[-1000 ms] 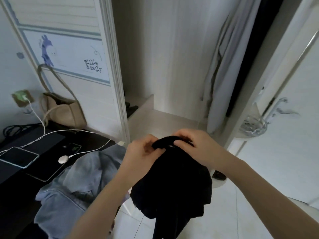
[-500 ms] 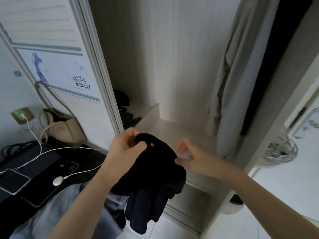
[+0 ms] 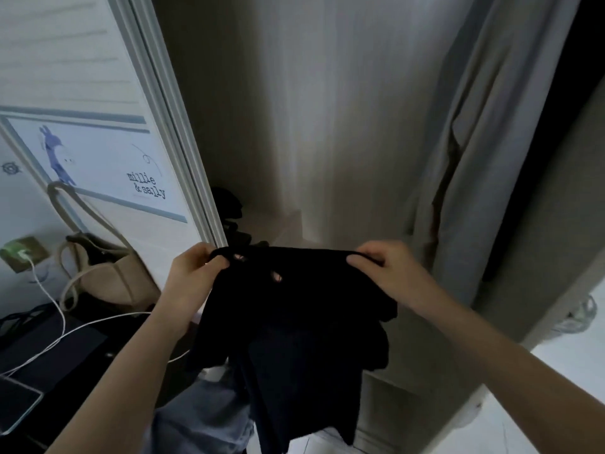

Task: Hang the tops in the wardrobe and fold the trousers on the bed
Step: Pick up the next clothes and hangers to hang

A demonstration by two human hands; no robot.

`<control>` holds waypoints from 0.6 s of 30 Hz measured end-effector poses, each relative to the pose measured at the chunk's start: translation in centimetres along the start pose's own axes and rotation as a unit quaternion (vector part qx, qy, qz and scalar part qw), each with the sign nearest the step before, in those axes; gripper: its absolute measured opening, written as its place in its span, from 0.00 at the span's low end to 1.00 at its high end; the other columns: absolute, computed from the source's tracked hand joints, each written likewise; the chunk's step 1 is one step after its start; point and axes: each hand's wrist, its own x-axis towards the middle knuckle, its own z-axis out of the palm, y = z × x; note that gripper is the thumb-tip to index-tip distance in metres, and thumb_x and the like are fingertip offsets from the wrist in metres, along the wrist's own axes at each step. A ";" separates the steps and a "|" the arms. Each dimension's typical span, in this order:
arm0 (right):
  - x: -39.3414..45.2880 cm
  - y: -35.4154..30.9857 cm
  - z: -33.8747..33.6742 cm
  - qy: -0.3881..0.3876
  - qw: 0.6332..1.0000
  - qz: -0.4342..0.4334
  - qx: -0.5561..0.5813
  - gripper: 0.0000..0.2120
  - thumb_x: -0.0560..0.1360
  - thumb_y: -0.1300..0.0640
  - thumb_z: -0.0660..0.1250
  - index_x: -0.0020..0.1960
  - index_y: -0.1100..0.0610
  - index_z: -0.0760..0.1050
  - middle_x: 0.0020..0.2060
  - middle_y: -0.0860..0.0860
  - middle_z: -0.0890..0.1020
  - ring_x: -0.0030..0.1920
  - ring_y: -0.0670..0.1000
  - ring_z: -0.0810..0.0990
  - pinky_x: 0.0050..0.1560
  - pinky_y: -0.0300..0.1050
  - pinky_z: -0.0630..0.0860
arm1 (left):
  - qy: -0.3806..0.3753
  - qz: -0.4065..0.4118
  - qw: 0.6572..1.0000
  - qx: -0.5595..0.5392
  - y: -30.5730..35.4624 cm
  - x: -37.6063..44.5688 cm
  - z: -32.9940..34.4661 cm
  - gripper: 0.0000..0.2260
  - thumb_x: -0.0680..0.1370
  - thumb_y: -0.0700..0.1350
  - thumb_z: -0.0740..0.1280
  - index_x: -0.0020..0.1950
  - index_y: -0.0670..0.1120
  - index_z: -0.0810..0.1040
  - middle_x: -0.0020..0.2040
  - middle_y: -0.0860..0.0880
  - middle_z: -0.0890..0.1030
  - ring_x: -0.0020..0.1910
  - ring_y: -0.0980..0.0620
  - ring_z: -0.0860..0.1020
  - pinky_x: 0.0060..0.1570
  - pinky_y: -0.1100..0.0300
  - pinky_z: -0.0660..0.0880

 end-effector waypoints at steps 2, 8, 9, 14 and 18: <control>0.9 -2.3 -1.2 0.028 0.999 -0.027 0.001 0.11 0.76 0.57 0.68 0.35 0.54 0.77 0.27 0.45 0.77 0.31 0.38 0.73 0.35 0.35 0.67 | -0.001 -0.007 0.999 0.047 -0.4 1.7 0.6 0.06 0.77 0.34 0.64 0.43 0.42 0.79 0.34 0.47 0.78 0.37 0.47 0.77 0.40 0.56 0.73; 4.4 -6.7 -1.2 0.018 0.999 -0.032 0.005 0.11 0.76 0.58 0.68 0.37 0.62 0.79 0.30 0.54 0.80 0.33 0.41 0.74 0.37 0.43 0.70 | -0.323 0.036 0.945 -0.024 2.5 1.4 5.8 0.23 0.69 0.53 0.75 0.63 0.55 0.78 0.51 0.49 0.85 0.50 0.47 0.84 0.47 0.60 0.80; 4.9 -7.0 -1.1 0.018 0.999 -0.028 0.003 0.10 0.76 0.58 0.68 0.37 0.60 0.79 0.29 0.50 0.79 0.32 0.39 0.73 0.37 0.39 0.69 | -0.338 0.059 0.939 -0.030 3.2 1.2 6.8 0.20 0.69 0.55 0.75 0.61 0.57 0.79 0.51 0.48 0.85 0.48 0.46 0.84 0.45 0.57 0.81; 7.1 -7.5 -2.4 0.011 0.999 0.025 -0.035 0.12 0.76 0.58 0.67 0.35 0.58 0.78 0.27 0.43 0.76 0.30 0.39 0.71 0.34 0.34 0.66 | -0.214 0.194 0.954 0.076 5.1 2.5 9.5 0.06 0.75 0.40 0.70 0.50 0.50 0.80 0.44 0.45 0.83 0.42 0.42 0.82 0.46 0.43 0.79; 7.2 -7.5 -5.1 -0.057 0.992 0.021 -0.108 0.10 0.77 0.51 0.67 0.40 0.54 0.78 0.31 0.46 0.79 0.33 0.41 0.74 0.38 0.38 0.70 | -0.182 0.201 0.962 0.040 6.6 5.1 7.9 0.16 0.72 0.32 0.73 0.48 0.54 0.81 0.48 0.50 0.81 0.45 0.51 0.81 0.47 0.63 0.79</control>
